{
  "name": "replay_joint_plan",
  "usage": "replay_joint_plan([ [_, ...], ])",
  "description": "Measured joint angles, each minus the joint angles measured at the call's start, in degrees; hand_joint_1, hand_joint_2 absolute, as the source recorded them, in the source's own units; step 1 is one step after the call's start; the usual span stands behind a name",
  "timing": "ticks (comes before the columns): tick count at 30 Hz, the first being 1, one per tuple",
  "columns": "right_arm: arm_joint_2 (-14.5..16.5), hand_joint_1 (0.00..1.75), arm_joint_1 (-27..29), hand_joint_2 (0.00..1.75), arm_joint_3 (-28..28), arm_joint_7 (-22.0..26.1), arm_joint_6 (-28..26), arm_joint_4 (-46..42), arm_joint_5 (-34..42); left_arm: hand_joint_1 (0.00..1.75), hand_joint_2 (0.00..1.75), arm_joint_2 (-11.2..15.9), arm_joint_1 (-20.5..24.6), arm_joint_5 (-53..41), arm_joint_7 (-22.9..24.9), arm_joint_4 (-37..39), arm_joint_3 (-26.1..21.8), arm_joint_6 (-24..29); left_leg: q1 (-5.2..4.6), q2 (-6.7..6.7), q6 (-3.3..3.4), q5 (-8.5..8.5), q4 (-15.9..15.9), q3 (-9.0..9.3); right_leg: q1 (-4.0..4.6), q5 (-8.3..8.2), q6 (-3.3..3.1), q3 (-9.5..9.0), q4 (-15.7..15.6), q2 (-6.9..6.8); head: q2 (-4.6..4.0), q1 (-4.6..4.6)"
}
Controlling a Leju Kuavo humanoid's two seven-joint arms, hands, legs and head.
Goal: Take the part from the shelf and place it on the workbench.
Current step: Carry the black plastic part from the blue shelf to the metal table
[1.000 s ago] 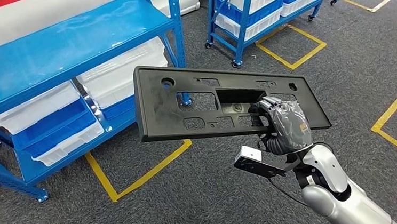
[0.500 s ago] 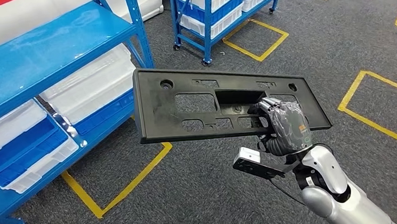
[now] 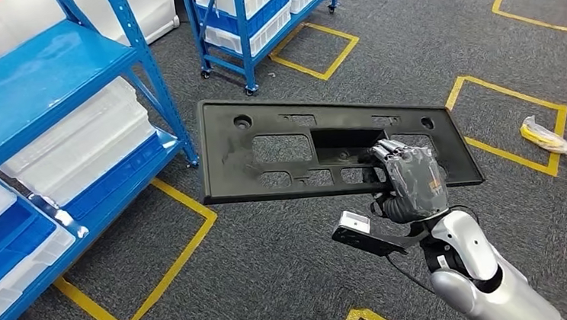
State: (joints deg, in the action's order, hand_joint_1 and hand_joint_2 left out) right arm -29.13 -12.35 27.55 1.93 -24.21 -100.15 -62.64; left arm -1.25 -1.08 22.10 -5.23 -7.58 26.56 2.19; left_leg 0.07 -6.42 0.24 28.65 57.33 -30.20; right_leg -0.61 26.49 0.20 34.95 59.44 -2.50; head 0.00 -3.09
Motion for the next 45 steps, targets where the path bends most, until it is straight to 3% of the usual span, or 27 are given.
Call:
replay_joint_plan([
  [1,-0.1,1.75,0.0,1.75,0.0,-0.6,-0.1,0.0,-1.5,0.00,1.75,0.0,0.1,0.0,0.0,0.0,0.0,0.0,0.12,0.13,-0.35,0.29,0.2,0.04,-0.05,-0.13,-0.36,-0.04,-0.2,0.55,0.00,0.00],
  [3,-0.4,1.75,-0.2,1.75,0.0,-1.5,-0.5,0.0,-3.8,0.00,1.75,0.0,0.1,0.0,0.0,0.0,0.0,0.0,0.40,2.43,-0.83,2.47,3.0,-1.06,-0.27,-0.50,-1.30,-0.20,-0.7,1.63,0.00,0.02],
  [5,-0.4,1.75,-0.4,1.75,0.0,-1.9,-0.6,0.0,-4.7,0.00,1.75,0.0,-0.1,0.1,-0.1,0.0,0.0,0.0,0.57,5.32,-0.94,6.43,10.3,-4.40,-0.27,-0.67,-1.93,-0.18,-0.9,2.72,0.00,0.02],
  [6,-0.4,1.75,-0.4,1.75,0.0,-2.0,-0.6,0.1,-4.8,0.00,1.75,-0.1,-0.1,0.1,-0.1,0.0,0.0,0.0,0.58,5.89,-0.95,7.95,14.2,-6.28,-0.15,-0.68,-2.04,-0.10,-0.8,3.39,0.00,0.02],
  [8,-0.4,1.75,-0.4,1.75,0.0,-2.1,-0.7,0.2,-5.2,0.00,1.75,-0.1,-0.1,0.1,-0.1,0.0,0.0,0.0,0.56,6.19,-0.85,7.73,17.0,-7.88,0.02,-0.67,-2.08,-0.05,-0.7,4.90,0.00,0.01],
  [10,-0.4,1.75,-0.4,1.75,0.0,-2.8,-0.7,0.3,-6.5,0.00,1.75,-0.1,-0.1,0.2,0.0,0.0,0.0,0.0,0.57,7.05,-0.50,3.55,11.3,-5.54,0.06,-0.64,-2.03,-0.06,-0.4,6.48,0.00,0.02],
  [11,-0.4,1.75,-0.4,1.75,0.0,-3.4,-0.9,0.4,-7.7,0.00,1.75,0.0,-0.2,0.2,0.0,0.0,0.0,0.0,0.62,8.52,-0.21,1.63,7.3,-3.85,0.10,-0.59,-1.93,0.05,-0.2,7.21,0.00,0.00],
  [13,-0.5,1.75,-0.6,1.75,0.0,-4.6,-1.2,0.7,-10.1,0.00,1.75,0.0,-0.3,0.4,0.1,0.1,-0.1,0.0,0.70,10.91,0.19,-0.18,1.8,-1.57,0.00,-0.66,-1.46,0.63,0.2,8.57,0.00,-0.01],
  [14,-0.6,1.75,-0.7,1.75,0.0,-5.0,-1.4,0.9,-11.0,0.00,1.75,0.0,-0.3,0.6,0.2,0.2,-0.1,0.0,0.66,11.29,0.32,-0.05,1.0,-1.32,-0.15,-0.82,-1.07,0.97,0.2,9.23,0.00,0.01],
  [16,-1.0,1.75,-0.7,1.75,0.0,-5.5,-1.6,1.3,-11.9,0.00,1.75,-0.1,-0.2,0.7,0.2,0.2,-0.1,0.0,0.66,10.01,0.71,-0.32,0.4,-1.04,-0.46,-1.15,-0.28,1.36,0.0,10.30,0.00,0.02],
  [17,-1.3,1.75,-0.8,1.75,0.0,-5.6,-1.6,1.5,-12.1,0.00,1.75,-0.1,-0.2,0.8,0.3,0.2,-0.1,0.0,0.78,9.25,1.07,-0.58,0.0,-0.80,-0.38,-0.87,-0.02,1.61,0.4,9.66,0.00,-0.02],
  [20,-1.7,1.75,-1.4,1.75,0.1,-5.8,-1.7,1.9,-12.4,0.00,1.75,-0.2,-0.2,0.9,0.3,0.2,-0.2,0.0,0.82,6.81,1.87,-1.04,-1.0,-0.33,-0.18,3.24,0.56,5.24,7.8,4.55,0.00,-0.13],
  [22,-1.8,1.75,-1.6,1.75,0.2,-5.9,-1.6,2.3,-12.5,0.00,1.75,-0.2,-0.3,0.9,0.3,0.2,-0.2,0.0,0.64,5.25,1.93,-0.87,-0.9,-0.33,-0.59,5.55,1.01,8.38,14.2,3.04,0.00,-0.13],
  [23,-1.8,1.75,-1.6,1.75,0.3,-5.9,-1.6,2.4,-12.5,0.00,1.75,-0.2,-0.3,0.9,0.3,0.2,-0.2,0.0,0.60,4.50,1.88,-0.72,-0.8,-0.31,-0.81,5.30,1.19,8.76,15.0,2.78,0.00,-0.11],
  [24,-1.8,1.75,-1.6,1.75,0.4,-6.0,-1.6,2.6,-12.5,0.00,1.75,-0.2,-0.3,0.9,0.3,0.2,-0.2,0.0,0.60,3.76,1.77,-0.52,-0.7,-0.23,-1.01,4.03,1.35,7.88,13.5,2.49,0.00,-0.12],
  [27,-1.8,1.75,-2.1,1.75,0.5,-6.1,-1.4,2.9,-12.6,0.00,1.75,-0.2,-0.2,0.9,0.3,0.2,-0.2,0.0,0.42,1.99,1.03,0.30,-0.3,0.22,-1.03,-0.16,1.37,1.98,2.8,-0.10,0.00,-0.11],
  [29,-1.8,1.75,-2.5,1.75,0.6,-6.3,-1.3,3.1,-12.7,0.00,1.75,-0.2,-0.1,0.9,0.3,0.2,-0.2,0.0,0.13,1.15,0.39,0.69,-0.1,0.47,-0.55,-0.14,0.81,0.89,0.5,-0.88,0.00,-0.10],
  [31,-1.9,1.75,-2.7,1.75,0.7,-6.4,-1.3,3.3,-12.7,0.00,1.75,-0.2,0.1,0.9,0.3,0.2,-0.2,0.0,0.16,0.35,-0.21,1.02,-0.2,0.73,-0.42,-0.22,0.05,0.96,0.5,0.35,0.00,-0.08],
  [32,-2.0,1.75,-2.8,1.75,0.7,-6.4,-1.3,3.3,-12.7,0.00,1.75,-0.3,0.2,1.0,0.3,0.2,-0.2,0.0,0.30,0.72,-0.50,1.50,0.2,0.75,-0.46,-0.26,-0.34,0.84,0.3,0.88,0.00,-0.08],
  [34,-2.1,1.75,-3.1,1.75,0.7,-6.4,-1.3,3.3,-12.7,0.00,1.75,-0.3,0.2,1.0,0.3,0.2,-0.2,0.0,0.58,3.15,-0.80,4.15,4.2,-0.82,-0.62,-0.41,-1.20,0.53,-0.1,1.94,0.00,-0.07],
  [36,-2.1,1.75,-3.4,1.75,0.8,-6.4,-1.3,3.4,-12.7,0.00,1.75,-0.3,0.1,1.0,0.3,0.3,-0.2,0.0,0.59,5.54,-0.71,7.82,12.2,-4.70,-0.36,-0.38,-1.67,0.47,-0.1,3.01,0.00,-0.08],
  [38,-2.1,1.75,-3.4,1.75,1.0,-6.4,-1.3,3.5,-12.8,0.00,1.75,-0.4,0.0,1.0,0.3,0.3,-0.2,-0.1,0.54,6.11,-0.50,8.70,17.4,-7.83,0.00,-0.32,-1.81,0.43,0.0,4.41,0.00,-0.08],
  [39,-2.1,1.75,-3.4,1.75,1.0,-6.4,-1.3,3.5,-12.8,0.00,1.75,-0.4,0.0,1.0,0.3,0.3,-0.2,-0.1,0.53,6.25,-0.28,7.30,16.7,-7.93,0.15,-0.28,-1.85,0.35,0.1,5.19,0.00,-0.08],
  [40,-2.1,1.75,-3.4,1.75,1.0,-6.4,-1.3,3.5,-12.8,0.00,1.75,-0.4,0.0,1.0,0.3,0.3,-0.2,-0.1,0.51,6.64,0.02,4.97,13.9,-6.99,0.24,-0.23,-1.88,0.25,0.2,5.96,0.00,-0.08],
  [42,-2.1,1.75,-3.4,1.75,1.0,-6.4,-1.3,3.6,-12.8,0.00,1.75,-0.4,-0.1,1.0,0.4,0.3,-0.3,0.0,0.52,8.94,0.68,0.62,6.1,-4.09,0.30,-0.11,-1.80,0.24,0.4,7.40,0.00,-0.09],
  [44,-2.1,1.75,-3.5,1.75,1.0,-6.4,-1.3,3.6,-12.8,0.00,1.75,-0.3,-0.1,1.0,0.4,0.4,-0.3,0.0,0.44,10.78,0.96,-0.55,2.0,-2.44,0.09,-0.24,-1.31,0.72,0.5,8.69,0.00,-0.08],
  [45,-2.1,1.75,-3.5,1.75,1.0,-6.4,-1.2,3.7,-12.8,0.00,1.75,-0.3,0.0,1.0,0.4,0.4,-0.3,0.0,0.36,10.77,1.02,-0.42,1.5,-2.21,-0.05,-0.43,-0.90,0.96,0.4,9.37,0.00,-0.08],
])
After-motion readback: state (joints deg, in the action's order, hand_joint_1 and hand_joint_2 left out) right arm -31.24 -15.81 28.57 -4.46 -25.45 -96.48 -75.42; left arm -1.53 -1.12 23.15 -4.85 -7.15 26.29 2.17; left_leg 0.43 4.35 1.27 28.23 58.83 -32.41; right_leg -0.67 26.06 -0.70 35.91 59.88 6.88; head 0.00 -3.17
